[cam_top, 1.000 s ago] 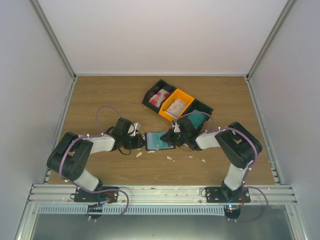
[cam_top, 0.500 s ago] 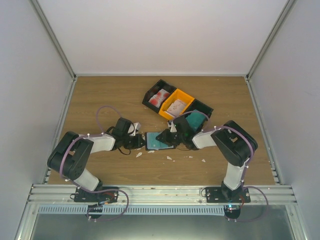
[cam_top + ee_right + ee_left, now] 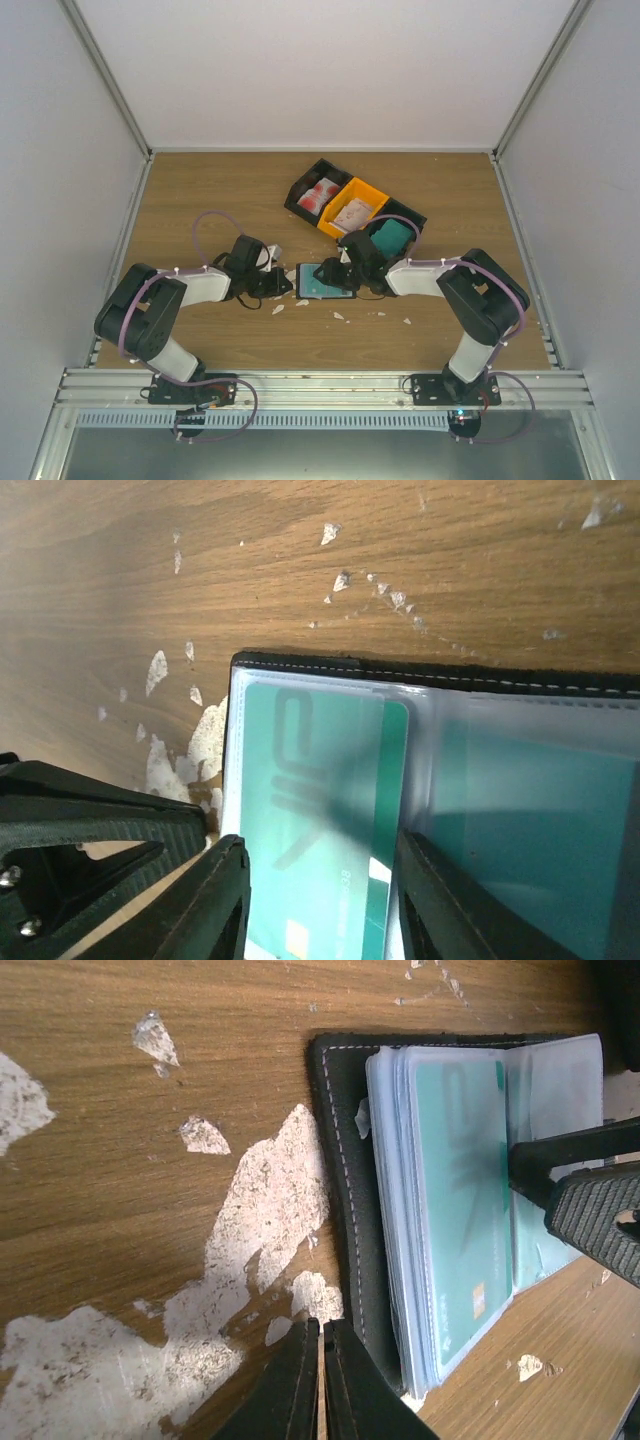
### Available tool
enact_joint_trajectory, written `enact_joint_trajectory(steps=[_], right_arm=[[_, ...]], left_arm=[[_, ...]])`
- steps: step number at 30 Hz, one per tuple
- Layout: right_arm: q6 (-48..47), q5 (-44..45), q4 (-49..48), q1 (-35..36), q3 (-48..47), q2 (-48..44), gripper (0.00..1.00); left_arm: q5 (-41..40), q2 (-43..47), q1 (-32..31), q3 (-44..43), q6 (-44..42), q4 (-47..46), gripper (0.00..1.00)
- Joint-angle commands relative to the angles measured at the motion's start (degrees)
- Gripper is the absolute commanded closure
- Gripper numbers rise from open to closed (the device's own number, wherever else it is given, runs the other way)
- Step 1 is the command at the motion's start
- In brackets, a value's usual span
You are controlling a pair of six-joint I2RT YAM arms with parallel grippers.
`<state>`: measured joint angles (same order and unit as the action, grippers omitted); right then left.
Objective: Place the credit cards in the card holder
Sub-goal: Insert the credit card into the card holder.
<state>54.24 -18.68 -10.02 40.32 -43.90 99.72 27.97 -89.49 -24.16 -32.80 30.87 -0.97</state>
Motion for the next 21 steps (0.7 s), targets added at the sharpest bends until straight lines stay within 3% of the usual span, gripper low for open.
enact_joint_trajectory(steps=[1, 12, 21], right_arm=[[-5.1, 7.0, 10.4, 1.9, -3.9, -1.7, 0.57], [-8.5, 17.1, 19.5, 3.8, -7.8, -5.1, 0.6], [-13.4, 17.1, 22.1, 7.0, -11.9, -1.3, 0.69]], left_arm=[[-1.7, 2.6, -0.2, -1.1, -0.5, 0.2, 0.92], [0.1, 7.1, -0.2, -0.5, -0.2, -1.3, 0.82], [6.4, 4.8, -0.2, -0.3, 1.6, -6.0, 0.71]])
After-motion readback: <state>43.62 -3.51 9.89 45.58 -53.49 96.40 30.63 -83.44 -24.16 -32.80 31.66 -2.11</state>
